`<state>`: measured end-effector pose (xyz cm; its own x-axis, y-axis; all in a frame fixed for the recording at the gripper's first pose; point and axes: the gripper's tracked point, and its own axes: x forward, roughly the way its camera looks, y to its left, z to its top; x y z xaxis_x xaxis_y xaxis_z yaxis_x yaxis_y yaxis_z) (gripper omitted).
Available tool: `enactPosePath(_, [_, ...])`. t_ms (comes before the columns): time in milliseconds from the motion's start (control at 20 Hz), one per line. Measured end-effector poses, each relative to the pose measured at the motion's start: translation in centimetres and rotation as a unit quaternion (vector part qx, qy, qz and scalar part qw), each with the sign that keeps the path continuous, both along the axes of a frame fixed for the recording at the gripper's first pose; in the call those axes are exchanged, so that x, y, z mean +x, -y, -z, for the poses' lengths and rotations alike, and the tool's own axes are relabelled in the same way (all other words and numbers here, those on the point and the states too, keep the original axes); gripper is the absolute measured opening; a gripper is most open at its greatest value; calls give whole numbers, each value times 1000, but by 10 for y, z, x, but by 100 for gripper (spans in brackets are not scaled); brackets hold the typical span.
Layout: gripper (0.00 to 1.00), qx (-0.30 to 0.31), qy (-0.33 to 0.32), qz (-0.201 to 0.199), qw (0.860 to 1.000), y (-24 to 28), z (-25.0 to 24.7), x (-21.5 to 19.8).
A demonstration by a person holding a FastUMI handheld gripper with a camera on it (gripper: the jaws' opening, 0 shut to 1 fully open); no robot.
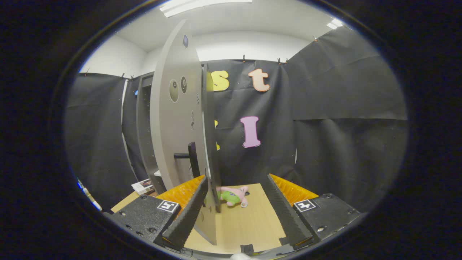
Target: Open the shoe cabinet door, grab the shoes and put them into the shoe cabinet, then close the shoe cabinet door.
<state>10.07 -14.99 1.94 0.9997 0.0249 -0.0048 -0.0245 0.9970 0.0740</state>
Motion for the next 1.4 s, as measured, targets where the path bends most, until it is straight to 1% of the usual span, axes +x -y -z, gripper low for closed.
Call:
enactPosePath(150, [100,-8,-2,-43,999,-10,1,14])
enactPosePath(300, [100,-26,5,-49,998,-8,-1,21])
enactPosePath(500, [98,-28,1,-68,997,-21,-1,22])
enactPosePath(650, [97,-30,3,-72,997,-37,-3,19])
enactPosePath(1050, [98,-34,2,-74,997,-102,0,13])
enactPosePath(1400, [98,-31,1,-85,996,-173,3,28])
